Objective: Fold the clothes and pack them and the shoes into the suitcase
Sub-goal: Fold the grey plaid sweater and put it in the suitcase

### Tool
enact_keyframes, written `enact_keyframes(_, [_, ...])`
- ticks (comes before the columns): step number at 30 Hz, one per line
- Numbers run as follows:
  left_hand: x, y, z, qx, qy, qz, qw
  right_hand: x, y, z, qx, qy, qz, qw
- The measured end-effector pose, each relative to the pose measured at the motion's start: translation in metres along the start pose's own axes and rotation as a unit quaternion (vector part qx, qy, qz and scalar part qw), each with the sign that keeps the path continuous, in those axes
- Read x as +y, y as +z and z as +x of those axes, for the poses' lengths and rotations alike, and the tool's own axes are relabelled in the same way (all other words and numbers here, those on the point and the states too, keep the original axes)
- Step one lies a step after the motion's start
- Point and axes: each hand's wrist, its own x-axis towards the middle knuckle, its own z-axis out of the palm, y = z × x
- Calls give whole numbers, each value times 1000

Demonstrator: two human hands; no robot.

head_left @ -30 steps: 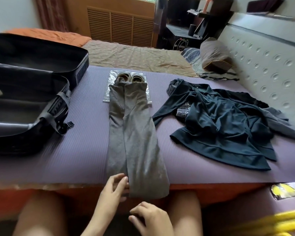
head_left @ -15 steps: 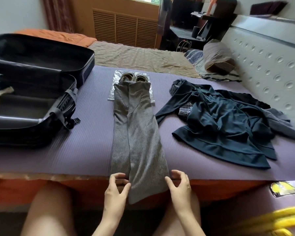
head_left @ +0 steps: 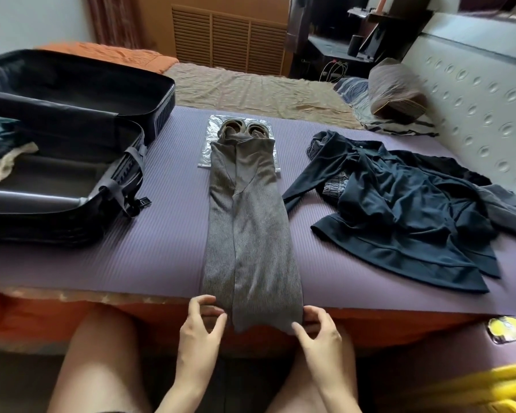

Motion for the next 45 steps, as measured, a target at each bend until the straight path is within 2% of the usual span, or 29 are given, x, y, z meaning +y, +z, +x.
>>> enact_keyframes(3, [15,-3,18,13,56,32,998,-7,-1,11,43,-31,-26,998])
enact_keyframes(6, [35,3,50,18,75,55,996,-19,-4,32,57,-35,-17,998])
enact_keyframes(12, [70,36,106,-51,21,154,987,-36,-3,64,2,-6,-84,996])
enact_keyframes(15, [69,47,122,-29,8,192,981,-38,4,65,-13,4,-64,998])
enact_keyframes(20, [62,37,128,20,18,109,994,-33,9,59,-3,15,-34,999])
enact_keyframes(25, [55,26,106,0,62,130,990,-29,8,54,1,8,-13,1000])
enact_keyframes(28, [45,7,72,34,97,124,987,-27,5,47,7,9,-26,1000])
enact_keyframes(31, [20,-19,33,49,52,86,994,-20,7,36,9,23,-59,998])
enact_keyframes(35, [-12,-26,10,-1,-41,24,999,-9,13,22,28,41,-41,998])
enact_keyframes(39, [-7,-19,9,-13,-40,8,999,-12,13,12,30,71,87,993])
enact_keyframes(45, [-7,-24,2,-48,-39,-25,998,-12,5,6,-5,46,157,986])
